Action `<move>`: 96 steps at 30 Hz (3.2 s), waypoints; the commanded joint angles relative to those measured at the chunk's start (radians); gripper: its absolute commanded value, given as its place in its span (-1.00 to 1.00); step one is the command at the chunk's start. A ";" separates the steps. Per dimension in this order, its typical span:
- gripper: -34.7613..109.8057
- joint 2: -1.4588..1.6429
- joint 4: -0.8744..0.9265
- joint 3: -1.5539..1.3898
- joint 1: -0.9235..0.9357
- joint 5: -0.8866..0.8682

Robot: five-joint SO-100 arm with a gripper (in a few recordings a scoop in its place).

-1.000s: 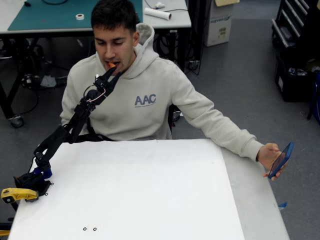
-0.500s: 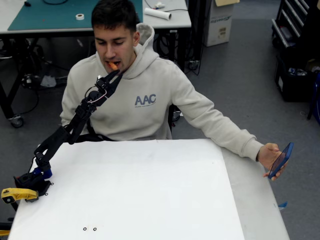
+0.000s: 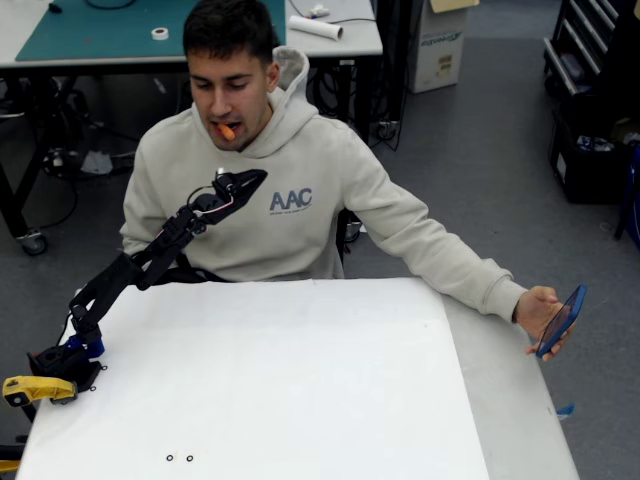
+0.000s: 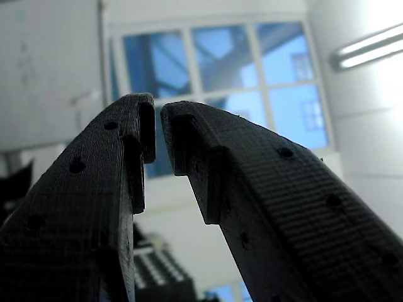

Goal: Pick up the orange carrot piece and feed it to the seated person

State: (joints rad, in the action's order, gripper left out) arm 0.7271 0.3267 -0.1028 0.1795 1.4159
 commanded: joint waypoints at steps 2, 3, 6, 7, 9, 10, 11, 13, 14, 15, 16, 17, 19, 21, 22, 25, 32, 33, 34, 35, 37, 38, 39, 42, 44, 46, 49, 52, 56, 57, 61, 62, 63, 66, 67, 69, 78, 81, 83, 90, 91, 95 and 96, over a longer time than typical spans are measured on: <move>-0.56 0.308 -0.011 -0.235 0.031 0.008; -0.56 0.342 -0.012 -0.291 0.032 0.008; -0.56 0.442 -0.012 -0.457 0.032 0.008; -0.56 0.474 -0.012 -0.511 0.032 0.008; -0.56 0.537 -0.012 -0.620 0.034 0.006; -0.56 0.568 -0.012 -0.676 0.034 0.006; -0.56 0.600 -0.012 -0.732 0.037 0.006; -0.56 0.663 -0.012 -0.842 0.046 0.006; -0.56 0.696 -0.012 -0.899 0.046 0.006; -0.56 0.727 -0.020 -0.956 0.048 0.006; -0.56 0.758 -0.021 -1.012 0.048 0.006; -0.56 0.790 -0.023 -1.072 0.049 0.006; -0.56 0.853 -0.023 -1.186 0.049 0.003; -0.56 0.914 -0.025 -1.296 0.051 -0.025; -0.56 0.948 -0.025 -1.350 0.051 -0.049; -0.56 1.058 -0.025 -1.494 0.046 -0.152; -0.56 1.308 -0.025 -1.782 0.044 -0.383; -0.56 1.341 -0.025 -1.821 0.044 -0.413; -0.56 1.371 -0.025 -1.856 0.044 -0.439; -0.56 1.399 -0.025 -1.890 0.044 -0.466; -0.56 1.454 -0.025 -1.960 0.044 -0.517; -0.56 1.482 -0.025 -1.996 0.044 -0.541; -0.56 1.511 -0.025 -2.029 0.044 -0.565; -0.56 1.605 -0.025 -2.132 0.044 -0.624; -0.56 1.674 -0.025 -2.195 0.044 -0.657; -0.56 1.747 -0.025 -2.256 0.043 -0.686; -0.56 1.865 -0.021 -2.352 0.002 -0.730; -0.56 1.988 -0.012 -2.448 -0.049 -0.767; -0.56 2.148 -0.012 -2.583 -0.080 -0.822; -0.56 2.186 -0.011 -2.619 -0.086 -0.841; -0.55 2.327 -0.011 -2.763 -0.092 -0.920; -0.55 2.356 -0.011 -2.796 -0.092 -0.940; -0.55 2.384 -0.011 -2.829 -0.092 -0.960; -0.55 2.434 -0.011 -2.915 -0.092 -1.019; -0.55 2.448 -0.009 -2.941 -0.092 -1.032; -0.55 2.456 0.012 -2.956 -0.092 -1.063; -0.55 2.473 0.333 -2.930 -0.160 -1.178; -0.55 2.473 0.434 -2.927 -0.198 -1.190; -0.55 2.474 0.486 -2.915 -0.215 -1.190; -0.55 2.565 0.718 -2.853 -0.225 -1.190; -0.55 2.572 0.752 -2.849 -0.225 -1.190; -0.55 2.577 0.838 -2.819 -0.225 -1.187; -0.55 2.577 0.847 -2.815 -0.225 -1.186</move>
State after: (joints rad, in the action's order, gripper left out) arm 3.2904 1.1305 -2.9974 -0.0307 0.2194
